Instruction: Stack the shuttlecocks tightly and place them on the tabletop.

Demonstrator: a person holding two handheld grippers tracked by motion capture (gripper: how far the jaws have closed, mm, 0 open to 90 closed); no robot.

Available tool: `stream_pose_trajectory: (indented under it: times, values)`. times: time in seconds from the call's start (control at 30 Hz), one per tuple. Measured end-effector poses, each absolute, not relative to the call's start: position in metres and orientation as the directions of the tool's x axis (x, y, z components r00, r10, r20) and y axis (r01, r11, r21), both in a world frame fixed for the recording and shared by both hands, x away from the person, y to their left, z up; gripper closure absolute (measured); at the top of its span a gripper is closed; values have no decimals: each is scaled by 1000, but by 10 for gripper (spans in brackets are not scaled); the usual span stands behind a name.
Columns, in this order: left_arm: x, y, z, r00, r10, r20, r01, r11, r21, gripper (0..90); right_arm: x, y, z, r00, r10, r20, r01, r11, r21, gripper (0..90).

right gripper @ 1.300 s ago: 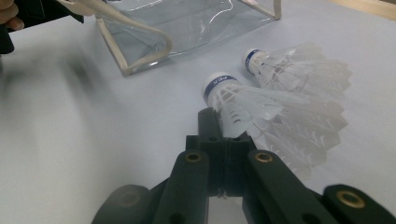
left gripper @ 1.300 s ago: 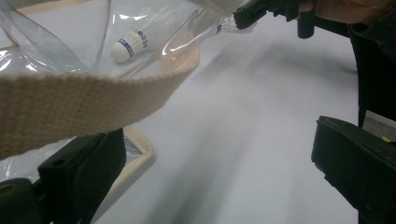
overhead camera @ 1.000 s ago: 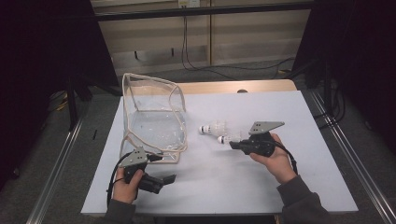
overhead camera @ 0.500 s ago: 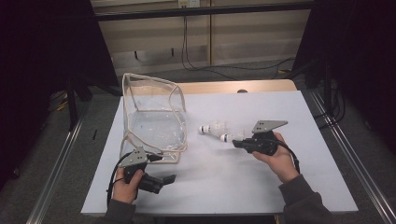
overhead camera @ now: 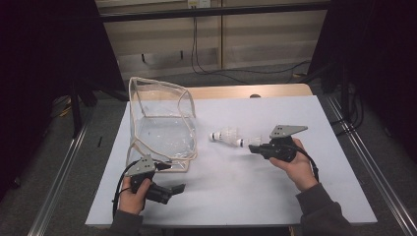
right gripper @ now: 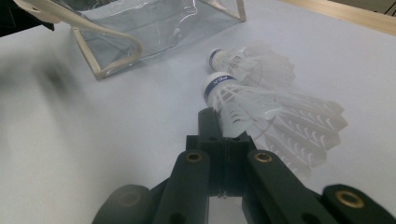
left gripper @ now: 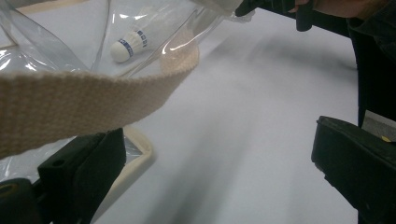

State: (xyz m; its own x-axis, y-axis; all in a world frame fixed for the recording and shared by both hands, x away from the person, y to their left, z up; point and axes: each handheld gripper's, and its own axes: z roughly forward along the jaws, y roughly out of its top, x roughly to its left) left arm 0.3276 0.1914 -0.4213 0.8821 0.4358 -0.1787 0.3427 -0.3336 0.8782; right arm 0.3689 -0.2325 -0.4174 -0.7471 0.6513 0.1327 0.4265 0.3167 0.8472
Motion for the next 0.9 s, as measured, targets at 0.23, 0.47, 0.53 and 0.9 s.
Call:
stream_pose_trajectory:
  times: [0.23, 0.47, 0.53, 0.9]
  values:
    - [327, 191, -421, 882, 436, -179, 344, -335, 877, 32, 371, -235, -420, -733, 668, 131, 434, 311, 845, 898]
    - [327, 191, -421, 882, 436, -179, 345, -337, 876, 32, 374, -236, -423, -725, 678, 121, 441, 321, 838, 897]
    - [327, 192, -421, 881, 438, -178, 345, -338, 876, 32, 375, -236, -424, -722, 682, 120, 443, 322, 836, 898]
    - [327, 191, -422, 881, 436, -182, 346, -335, 876, 32, 381, -236, -428, -711, 693, 117, 448, 319, 835, 896]
